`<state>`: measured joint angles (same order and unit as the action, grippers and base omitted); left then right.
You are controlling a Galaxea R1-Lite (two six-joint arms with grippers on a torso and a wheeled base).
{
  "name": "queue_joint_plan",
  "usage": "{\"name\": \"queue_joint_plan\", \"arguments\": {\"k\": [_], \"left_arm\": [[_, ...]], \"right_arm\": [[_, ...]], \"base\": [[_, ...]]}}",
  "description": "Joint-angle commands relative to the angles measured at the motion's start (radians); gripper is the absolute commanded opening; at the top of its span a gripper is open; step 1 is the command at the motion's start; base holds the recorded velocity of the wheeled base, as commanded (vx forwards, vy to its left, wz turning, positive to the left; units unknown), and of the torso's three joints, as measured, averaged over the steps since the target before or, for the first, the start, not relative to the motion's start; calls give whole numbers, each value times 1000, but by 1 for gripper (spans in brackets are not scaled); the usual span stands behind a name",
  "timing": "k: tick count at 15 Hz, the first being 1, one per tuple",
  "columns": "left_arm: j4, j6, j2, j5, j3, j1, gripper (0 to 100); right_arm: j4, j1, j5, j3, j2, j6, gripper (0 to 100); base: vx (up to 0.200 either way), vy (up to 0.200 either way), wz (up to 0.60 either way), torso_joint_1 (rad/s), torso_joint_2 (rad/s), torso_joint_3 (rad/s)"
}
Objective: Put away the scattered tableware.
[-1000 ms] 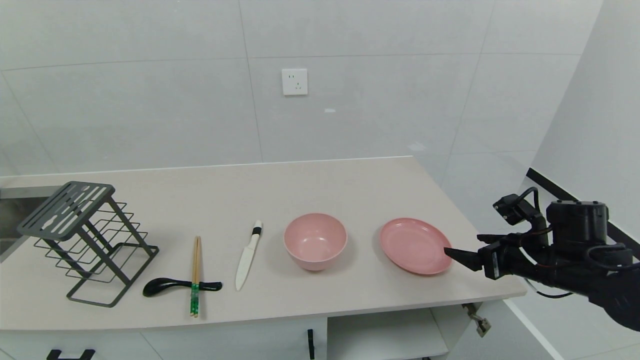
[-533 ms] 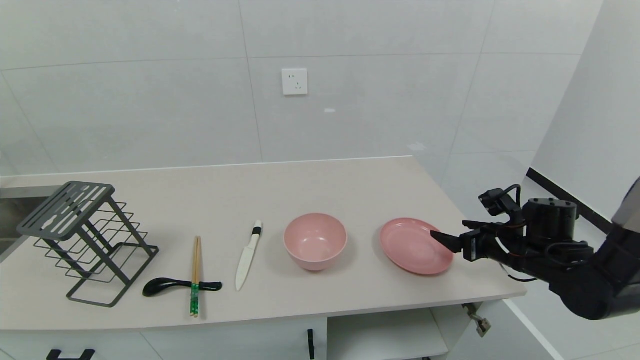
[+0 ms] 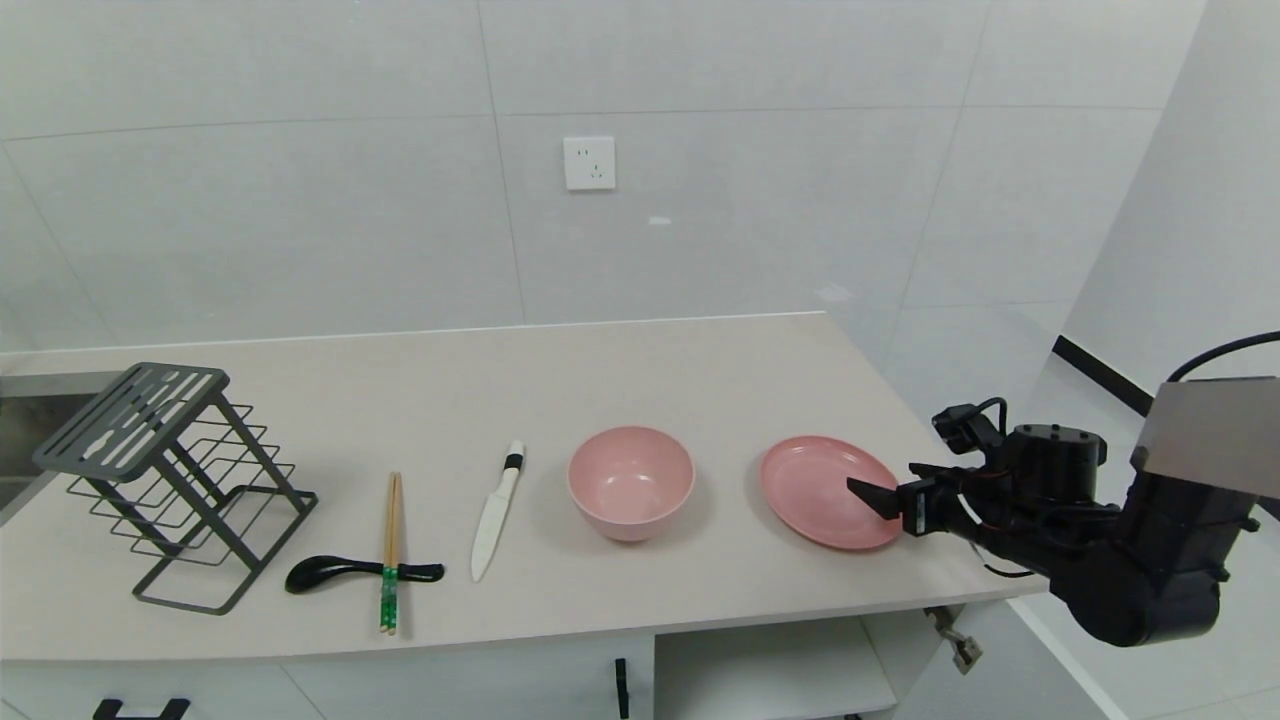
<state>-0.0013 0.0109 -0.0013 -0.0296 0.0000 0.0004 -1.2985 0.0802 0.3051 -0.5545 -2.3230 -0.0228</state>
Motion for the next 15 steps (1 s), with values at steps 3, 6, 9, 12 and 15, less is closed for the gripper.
{"name": "queue_joint_plan", "arguments": {"k": [3, 6, 9, 12, 15], "left_arm": [[0, 0, 1, -1, 0, 1, 100], [0, 0, 1, 0, 0, 1, 100], [0, 0, 1, 0, 0, 0, 100], [0, 0, 1, 0, 0, 0, 100], [0, -2, 1, 0, 0, 0, 100]], "right_arm": [[-1, 1, 0, -7, -38, 0, 100], [-1, 3, 0, -1, -52, -2, 100], [-1, 10, 0, 4, -62, -6, 100], [-2, 27, 2, 1, -75, -8, 100], [-2, 38, -4, -9, -108, -8, 0]], "base": [[0, 0, 0, 0, 0, 0], [0, 0, 0, 0, 0, 0], [0, 0, 0, 0, 0, 0], [0, 0, 0, 0, 0, 0], [0, 0, 0, 0, 0, 0]]}}
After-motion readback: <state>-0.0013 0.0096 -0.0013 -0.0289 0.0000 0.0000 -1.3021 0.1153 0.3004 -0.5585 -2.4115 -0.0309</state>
